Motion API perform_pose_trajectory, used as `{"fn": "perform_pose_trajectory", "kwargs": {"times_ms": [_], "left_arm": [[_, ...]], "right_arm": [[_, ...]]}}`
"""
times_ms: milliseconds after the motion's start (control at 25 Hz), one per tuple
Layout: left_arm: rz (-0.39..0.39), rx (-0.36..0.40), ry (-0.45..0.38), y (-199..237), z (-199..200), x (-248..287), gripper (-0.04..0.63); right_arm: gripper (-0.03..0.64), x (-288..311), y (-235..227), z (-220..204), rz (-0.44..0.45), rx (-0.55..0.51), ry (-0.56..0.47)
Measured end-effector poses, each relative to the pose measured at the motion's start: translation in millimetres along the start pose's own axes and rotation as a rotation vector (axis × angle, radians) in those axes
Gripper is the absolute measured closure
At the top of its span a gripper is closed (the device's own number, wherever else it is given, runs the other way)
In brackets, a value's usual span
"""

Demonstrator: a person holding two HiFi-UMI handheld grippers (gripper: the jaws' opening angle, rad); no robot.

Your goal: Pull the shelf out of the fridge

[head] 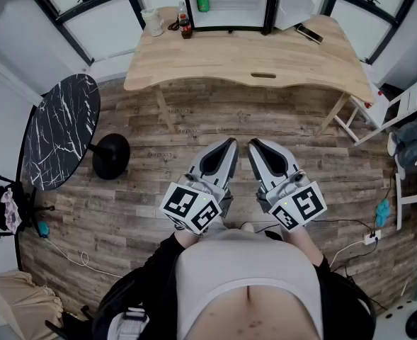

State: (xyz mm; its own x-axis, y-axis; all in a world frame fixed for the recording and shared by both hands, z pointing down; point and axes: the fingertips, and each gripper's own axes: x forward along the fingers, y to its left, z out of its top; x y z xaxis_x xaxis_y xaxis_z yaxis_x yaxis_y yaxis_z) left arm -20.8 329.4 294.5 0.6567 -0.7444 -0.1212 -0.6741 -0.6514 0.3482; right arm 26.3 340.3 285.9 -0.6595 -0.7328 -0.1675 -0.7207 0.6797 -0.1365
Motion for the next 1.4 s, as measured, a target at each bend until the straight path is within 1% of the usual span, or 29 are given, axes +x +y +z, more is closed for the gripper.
{"fn": "perform_pose_trajectory", "kwargs": {"times_ms": [200, 400, 520, 640, 800, 960, 1240, 1400], "left_arm": [[-0.004, 0.004, -0.004, -3, 0, 1, 0.589], [-0.003, 0.015, -0.002, 0, 3, 0, 0.589], [0.003, 0.011, -0.007, 4, 5, -3, 0.589], [0.0, 0.003, -0.016, 6, 7, -5, 0.589], [-0.005, 0.014, -0.015, 12, 11, -8, 0.589], [-0.004, 0.017, -0.012, 23, 15, -17, 0.589], [-0.032, 0.035, 0.017, 42, 15, -31, 0.589], [-0.043, 0.083, 0.029, 46, 12, -37, 0.589]], "right_arm": [[0.574, -1, 5, 1, 0.018, -0.013, 0.003], [0.572, 4, 4, 0, 0.022, 0.02, 0.003], [0.574, 8, 6, -3, 0.009, -0.014, 0.013], [0.572, 13, 12, -9, 0.015, -0.048, 0.035], [0.572, 20, 17, -13, 0.02, -0.009, 0.033], [0.572, 26, 22, -17, 0.0, -0.034, 0.034], [0.572, 37, 36, -25, -0.052, -0.015, 0.009], [0.572, 34, 42, -32, -0.099, -0.05, 0.017]]}}
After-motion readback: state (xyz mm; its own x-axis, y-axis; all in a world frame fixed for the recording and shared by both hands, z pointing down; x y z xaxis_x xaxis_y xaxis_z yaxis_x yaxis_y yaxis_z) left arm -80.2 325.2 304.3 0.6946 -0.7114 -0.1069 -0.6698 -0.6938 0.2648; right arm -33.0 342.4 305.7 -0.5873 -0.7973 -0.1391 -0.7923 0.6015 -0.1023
